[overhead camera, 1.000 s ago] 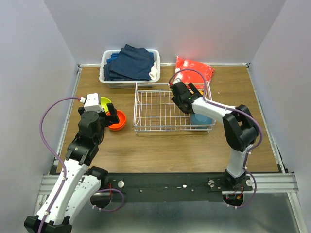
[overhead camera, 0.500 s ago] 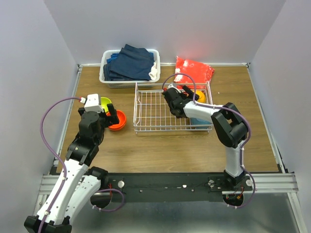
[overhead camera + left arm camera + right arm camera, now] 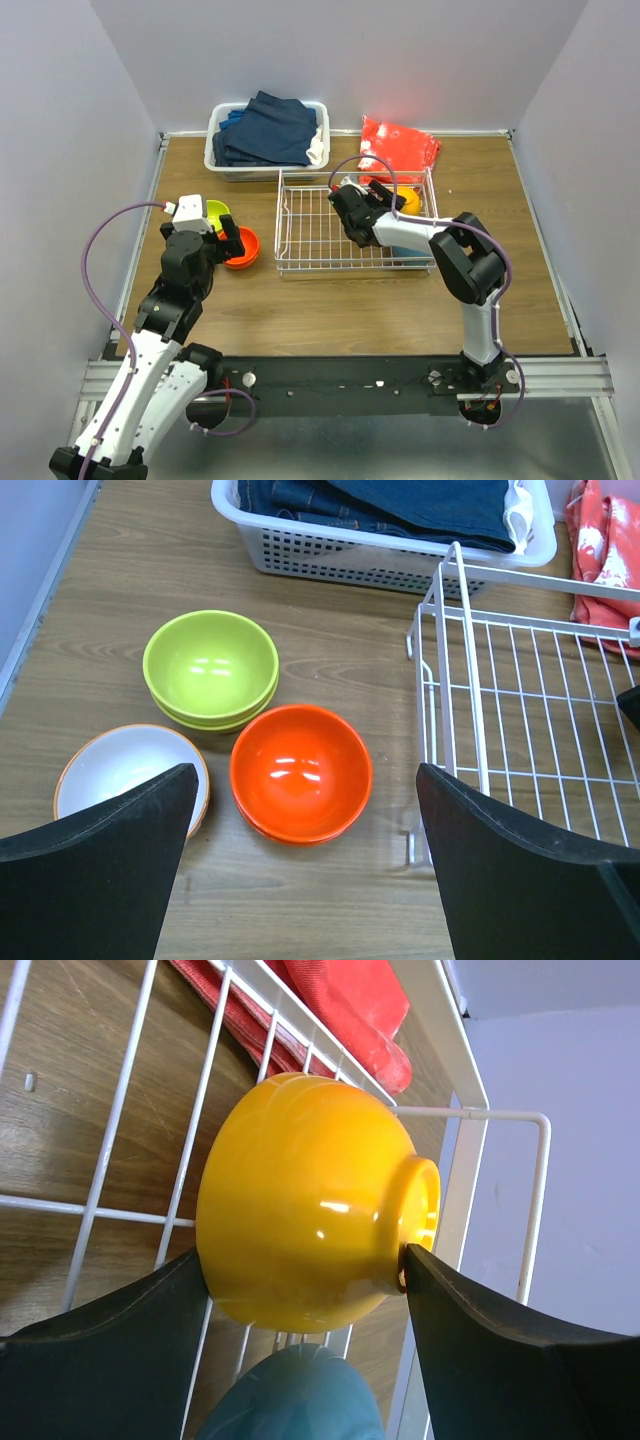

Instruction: Unload the bowls from the dish rack

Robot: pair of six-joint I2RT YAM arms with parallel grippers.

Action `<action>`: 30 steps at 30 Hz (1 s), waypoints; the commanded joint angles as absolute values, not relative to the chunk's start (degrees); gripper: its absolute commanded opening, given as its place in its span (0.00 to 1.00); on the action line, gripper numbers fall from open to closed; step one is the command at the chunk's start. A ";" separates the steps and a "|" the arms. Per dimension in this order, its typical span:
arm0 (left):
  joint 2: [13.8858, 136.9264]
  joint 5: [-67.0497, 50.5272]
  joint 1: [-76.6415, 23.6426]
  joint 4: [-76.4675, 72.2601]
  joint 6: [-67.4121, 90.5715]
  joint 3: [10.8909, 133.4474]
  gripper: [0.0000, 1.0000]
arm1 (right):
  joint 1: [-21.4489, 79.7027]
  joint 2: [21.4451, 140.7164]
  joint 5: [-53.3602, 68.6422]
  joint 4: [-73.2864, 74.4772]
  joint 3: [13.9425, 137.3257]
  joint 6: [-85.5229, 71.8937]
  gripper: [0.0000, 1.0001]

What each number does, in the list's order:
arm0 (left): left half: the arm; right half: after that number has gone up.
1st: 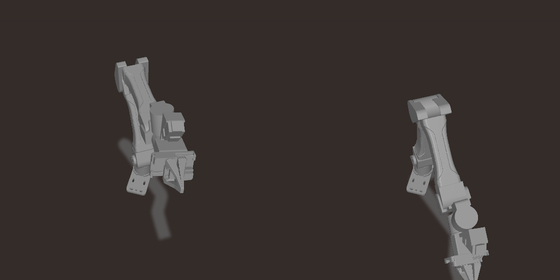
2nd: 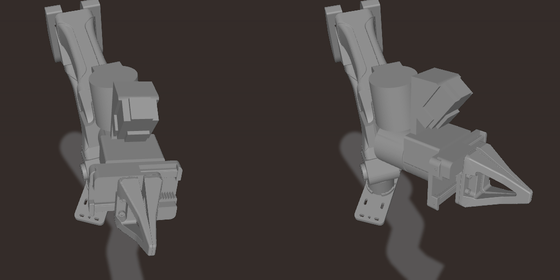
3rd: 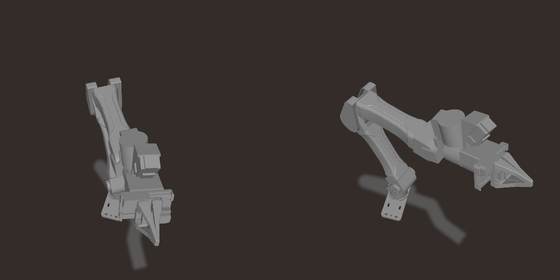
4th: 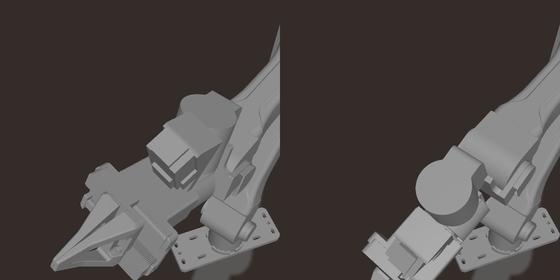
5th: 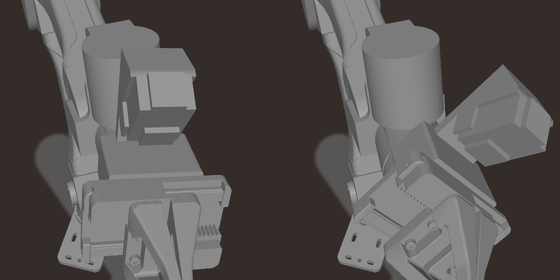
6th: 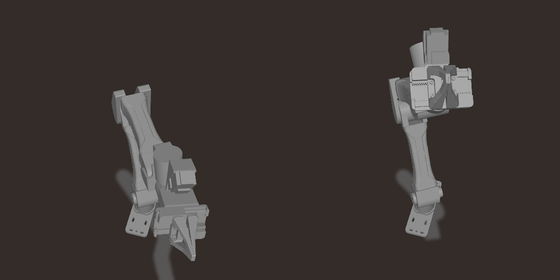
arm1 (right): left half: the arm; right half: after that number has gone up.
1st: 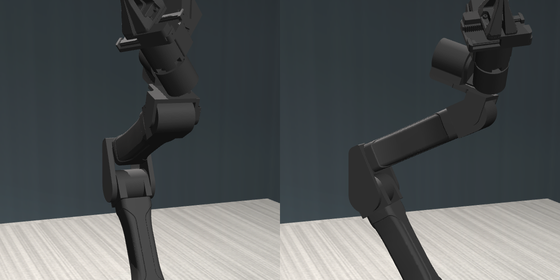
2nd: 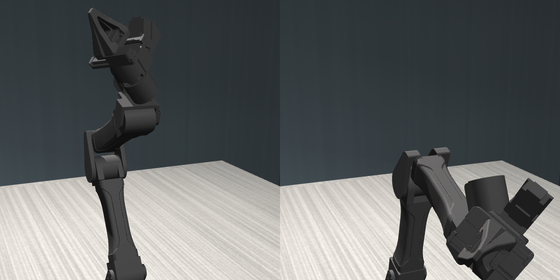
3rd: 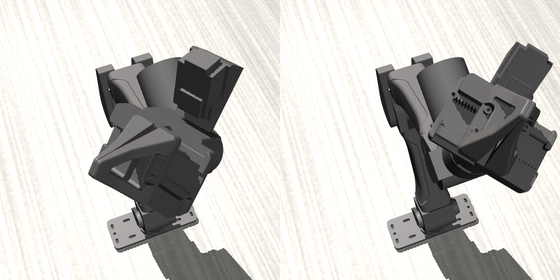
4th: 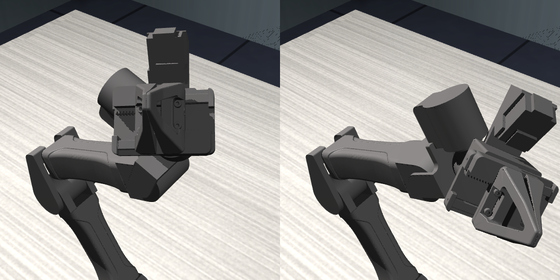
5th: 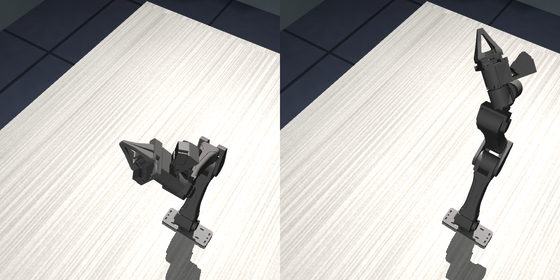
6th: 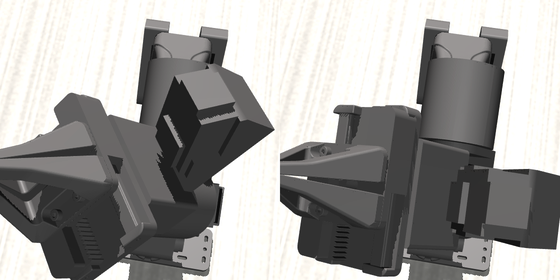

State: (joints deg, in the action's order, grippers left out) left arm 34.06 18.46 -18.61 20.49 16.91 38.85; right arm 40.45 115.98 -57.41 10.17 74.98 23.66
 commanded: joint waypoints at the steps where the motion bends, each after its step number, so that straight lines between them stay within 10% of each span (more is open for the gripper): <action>1: 33.22 18.90 -18.90 20.92 16.17 38.32 0.99 | 42.19 114.53 -55.73 11.69 74.71 20.75 0.76; 30: 35.33 9.50 -17.14 17.23 15.82 37.27 0.99 | 42.89 98.27 -39.83 11.78 75.94 9.59 0.40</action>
State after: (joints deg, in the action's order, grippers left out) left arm 35.22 13.61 -17.63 19.73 16.53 38.20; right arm 42.48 102.52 -44.71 13.15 74.87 14.68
